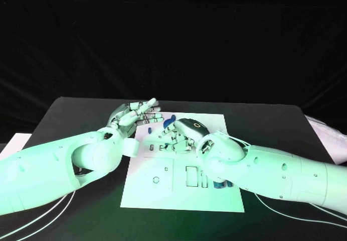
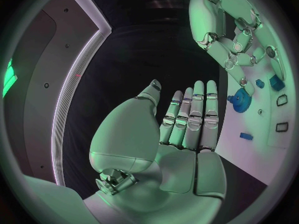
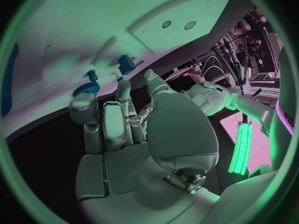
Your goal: Assemble the parts on the task board
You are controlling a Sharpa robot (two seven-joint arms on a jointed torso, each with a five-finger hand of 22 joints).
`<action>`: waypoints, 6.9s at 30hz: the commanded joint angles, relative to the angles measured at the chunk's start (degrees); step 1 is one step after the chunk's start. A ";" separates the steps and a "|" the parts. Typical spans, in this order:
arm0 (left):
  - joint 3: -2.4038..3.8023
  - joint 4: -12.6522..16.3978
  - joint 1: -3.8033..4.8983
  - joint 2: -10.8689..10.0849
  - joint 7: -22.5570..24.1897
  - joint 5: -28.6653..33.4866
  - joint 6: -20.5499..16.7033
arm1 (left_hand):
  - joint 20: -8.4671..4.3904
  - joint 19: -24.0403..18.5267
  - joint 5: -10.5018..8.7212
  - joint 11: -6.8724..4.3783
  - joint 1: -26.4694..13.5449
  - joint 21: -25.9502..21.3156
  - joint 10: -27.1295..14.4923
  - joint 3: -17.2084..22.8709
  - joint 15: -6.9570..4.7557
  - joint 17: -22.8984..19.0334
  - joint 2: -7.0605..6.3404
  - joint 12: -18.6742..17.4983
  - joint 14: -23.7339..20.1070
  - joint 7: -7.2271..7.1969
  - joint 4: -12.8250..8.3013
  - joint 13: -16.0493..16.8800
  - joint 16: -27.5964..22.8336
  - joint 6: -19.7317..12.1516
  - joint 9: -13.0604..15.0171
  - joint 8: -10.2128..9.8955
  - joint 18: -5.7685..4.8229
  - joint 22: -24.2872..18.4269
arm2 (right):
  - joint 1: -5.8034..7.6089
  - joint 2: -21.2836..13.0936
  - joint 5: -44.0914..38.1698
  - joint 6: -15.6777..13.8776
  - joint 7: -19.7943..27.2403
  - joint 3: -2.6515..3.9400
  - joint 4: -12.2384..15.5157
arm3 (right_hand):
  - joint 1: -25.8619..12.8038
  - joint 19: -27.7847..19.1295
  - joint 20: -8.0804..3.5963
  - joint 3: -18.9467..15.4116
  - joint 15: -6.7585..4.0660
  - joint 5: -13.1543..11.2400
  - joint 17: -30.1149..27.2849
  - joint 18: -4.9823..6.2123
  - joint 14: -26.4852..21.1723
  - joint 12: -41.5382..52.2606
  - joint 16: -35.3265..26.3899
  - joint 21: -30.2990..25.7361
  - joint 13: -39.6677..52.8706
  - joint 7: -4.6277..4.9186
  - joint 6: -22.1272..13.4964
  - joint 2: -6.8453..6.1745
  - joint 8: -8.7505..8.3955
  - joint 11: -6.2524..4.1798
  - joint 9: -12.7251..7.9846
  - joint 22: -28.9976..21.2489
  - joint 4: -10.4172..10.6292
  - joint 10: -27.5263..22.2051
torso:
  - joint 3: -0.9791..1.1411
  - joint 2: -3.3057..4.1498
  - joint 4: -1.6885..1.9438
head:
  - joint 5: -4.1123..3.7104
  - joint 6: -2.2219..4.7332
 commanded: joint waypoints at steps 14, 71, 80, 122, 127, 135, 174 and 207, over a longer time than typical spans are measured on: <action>0.05 -1.43 0.95 -1.29 -22.09 -18.55 2.31 | -8.70 19.46 0.22 -6.36 2.69 21.30 14.66 3.08 -8.50 41.19 0.40 9.08 23.64 -4.82 -3.41 5.93 45.83 5.90 0.95 2.38 0.62 11.41 | 4.91 -14.78 22.91 5.82 20.32 0.85 8.00 | 5.32 -3.61 0.18 -0.43 0.41 -0.09 -5.61 1.51 -0.44 -0.13 -4.94 -3.72 -0.63 0.18 -0.56 3.45 -0.24 0.01 0.15 -6.16 -1.28 -1.73 | 0.13 -1.04 -0.78 | 0.28 0.02; -0.30 -16.80 6.32 16.24 -63.14 -65.36 31.91 | -12.48 31.41 0.25 -11.84 -8.41 66.76 17.69 -13.39 -12.43 82.47 1.92 65.15 27.67 -10.70 8.60 59.82 80.75 1.23 21.82 31.65 -6.89 69.67 | 9.35 -18.80 49.55 9.35 24.86 0.67 -0.79 | 7.08 -6.88 1.78 3.95 2.22 0.42 -35.83 3.48 -4.16 -27.00 -48.98 -30.80 -29.98 1.71 0.00 3.91 -0.71 1.88 0.07 -31.71 -0.77 3.13 | 0.69 -2.72 -1.38 | 1.10 -2.02; -0.31 -16.77 6.32 16.50 -63.20 -65.39 32.96 | -12.58 31.53 0.27 -11.94 -7.53 66.95 17.82 -13.64 -12.53 82.47 2.29 65.33 27.67 -10.82 8.43 60.09 80.75 0.95 22.70 32.29 -6.95 70.04 | 9.35 -18.83 49.55 9.44 24.71 0.67 -0.86 | 7.01 -6.83 1.79 3.93 2.23 0.51 -35.83 3.48 -4.12 -27.06 -49.12 -30.90 -30.08 1.71 -0.02 3.91 -0.72 1.88 0.07 -31.78 -0.73 3.17 | 0.72 -2.73 -1.39 | 1.19 -2.32; -0.58 -18.44 6.33 17.29 -62.95 -64.68 34.50 | -13.28 31.28 6.19 -12.37 7.55 66.99 16.28 2.00 -13.02 82.47 4.31 62.91 27.67 -11.00 1.42 58.94 80.75 -3.16 25.75 31.98 -6.97 70.51 | 9.33 -18.17 49.30 10.70 23.95 0.57 -1.11 | 6.64 -6.59 1.84 3.82 2.30 0.89 -35.85 3.46 -3.97 -27.38 -49.95 -31.53 -30.63 1.72 0.02 4.01 -0.64 1.92 0.10 -32.21 -0.46 3.37 | 0.74 -2.77 -1.38 | 0.99 -2.78; -0.58 -18.29 6.33 17.03 -62.82 -64.01 34.75 | -12.75 31.09 10.09 -11.76 3.12 66.78 16.63 19.67 -12.61 82.47 -3.99 61.96 27.67 -10.74 2.15 58.33 80.75 -3.08 27.34 32.28 -6.87 70.44 | 9.32 -18.14 49.30 10.86 23.88 0.55 -1.13 | 6.58 -6.57 1.85 3.78 2.30 0.91 -35.85 3.46 -3.95 -27.42 -50.07 -31.64 -30.71 1.71 0.11 3.99 -0.60 1.92 0.12 -32.28 -0.42 3.42 | 0.73 -2.75 -1.33 | 0.86 -2.79; -0.58 -17.75 6.32 15.96 -62.66 -63.61 34.19 | -12.62 31.13 11.44 -11.90 -4.01 66.78 17.26 32.66 -12.57 82.47 -8.24 61.89 27.67 -10.53 -1.25 58.44 80.75 -3.33 30.33 34.11 -6.91 70.82 | 9.32 -18.07 49.30 11.02 23.81 0.51 -1.20 | 6.44 -6.53 1.86 3.68 2.31 0.93 -35.84 3.46 -3.92 -27.48 -50.26 -31.79 -30.83 1.70 0.16 3.92 -0.57 1.93 0.13 -32.38 -0.35 3.46 | 0.73 -2.75 -1.34 | 0.89 -2.80; -0.89 -15.55 6.27 14.56 -62.74 -68.73 34.47 | -12.76 31.58 13.43 -12.07 -6.01 67.36 17.37 35.35 -12.69 82.47 -8.70 61.59 27.67 -10.58 -3.68 58.09 80.75 -3.44 31.39 34.72 -7.11 71.92 | 9.20 -17.57 49.57 11.79 23.91 0.38 -1.69 | 5.72 -6.34 1.96 3.18 2.41 1.08 -35.78 3.45 -3.77 -27.71 -50.96 -32.43 -31.27 1.75 0.09 3.84 -0.62 2.02 0.12 -32.80 0.11 3.59 | 0.68 -2.76 -1.33 | 1.41 -3.57; -1.49 -15.16 6.16 14.43 -62.87 -69.37 36.36 | -12.43 31.92 10.06 -11.66 -6.48 67.98 18.00 33.70 -12.30 82.47 -7.61 62.35 27.67 -10.15 -5.86 58.84 80.75 -3.27 29.76 32.98 -7.34 73.11 | 9.11 -17.47 49.79 12.07 24.03 0.34 -1.79 | 4.94 -6.10 2.03 2.68 2.47 1.28 -35.69 3.45 -3.54 -27.80 -51.46 -32.89 -31.55 1.76 0.10 4.03 -0.62 2.06 0.12 -33.11 0.71 3.72 | 0.75 -2.70 -1.38 | 1.79 -3.92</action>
